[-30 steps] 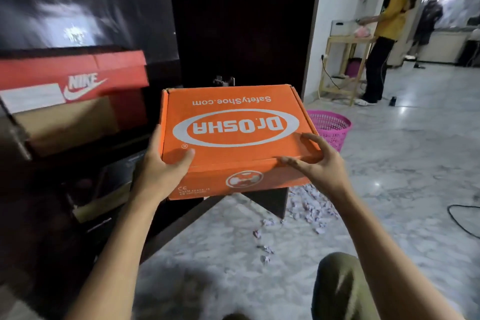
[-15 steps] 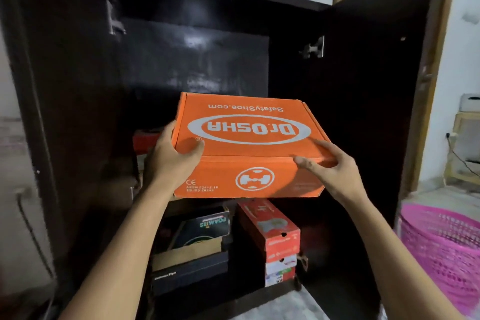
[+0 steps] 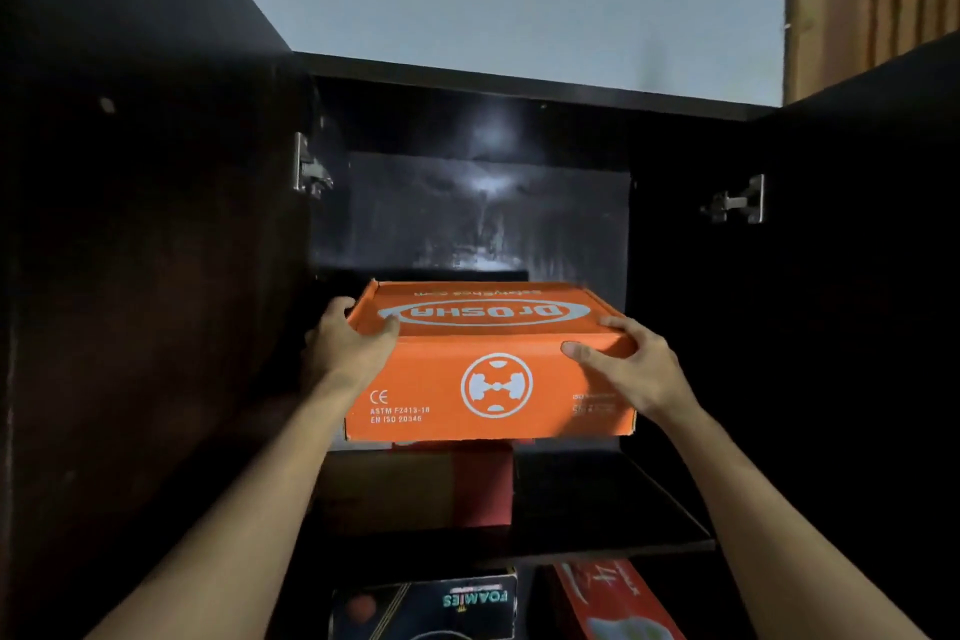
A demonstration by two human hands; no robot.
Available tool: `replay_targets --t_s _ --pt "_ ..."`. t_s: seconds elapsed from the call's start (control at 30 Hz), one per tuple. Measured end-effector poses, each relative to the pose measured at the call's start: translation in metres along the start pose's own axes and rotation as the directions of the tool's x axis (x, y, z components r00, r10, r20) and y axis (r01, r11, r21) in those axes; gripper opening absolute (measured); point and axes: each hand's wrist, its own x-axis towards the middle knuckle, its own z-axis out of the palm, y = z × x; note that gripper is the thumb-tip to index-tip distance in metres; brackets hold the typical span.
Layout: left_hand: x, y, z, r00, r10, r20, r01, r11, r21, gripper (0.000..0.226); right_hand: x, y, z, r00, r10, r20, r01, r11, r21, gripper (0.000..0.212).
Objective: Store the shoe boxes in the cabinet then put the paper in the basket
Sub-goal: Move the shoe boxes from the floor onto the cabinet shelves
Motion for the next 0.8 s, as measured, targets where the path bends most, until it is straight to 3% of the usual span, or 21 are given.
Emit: replay_targets --t_s 0.1,0.2,0.3,0.43,0.63,0.8 --pt "0.013 -0.005 0.02 0.992 0.002 -0.127 -0.002 1.0 -0.001 0.05 0.021 0.013 0.017 0.999 0.028 -0.02 -0.028 1.0 0.005 0.075" --pt "0.017 -0.016 0.042 0.972 0.137 -0.193 -0.149 0.987 -0.051 0.046 0.038 0.021 0.031 0.999 0.017 -0.048 -0.017 1.0 0.002 0.094" --pt "0.015 -0.038 0.067 0.901 0.358 -0.246 -0.322 0.931 0.175 0.05 0.046 0.027 0.05 0.989 0.016 -0.149 -0.014 1.0 0.02 0.115" --pt "0.013 -0.062 0.089 0.798 0.59 -0.122 -0.515 0.773 0.371 0.05 0.037 0.041 0.079 0.917 0.077 -0.392 -0.088 0.996 -0.01 0.108" --pt "0.036 -0.065 0.093 0.875 0.476 -0.089 -0.421 0.838 0.346 0.055 0.054 0.052 0.103 0.942 0.043 -0.333 -0.097 0.985 -0.145 0.086" --pt "0.073 -0.071 0.088 0.95 0.299 0.091 -0.309 0.848 0.431 0.075 0.076 0.05 0.119 0.992 0.062 -0.108 -0.088 0.962 -0.259 0.083"
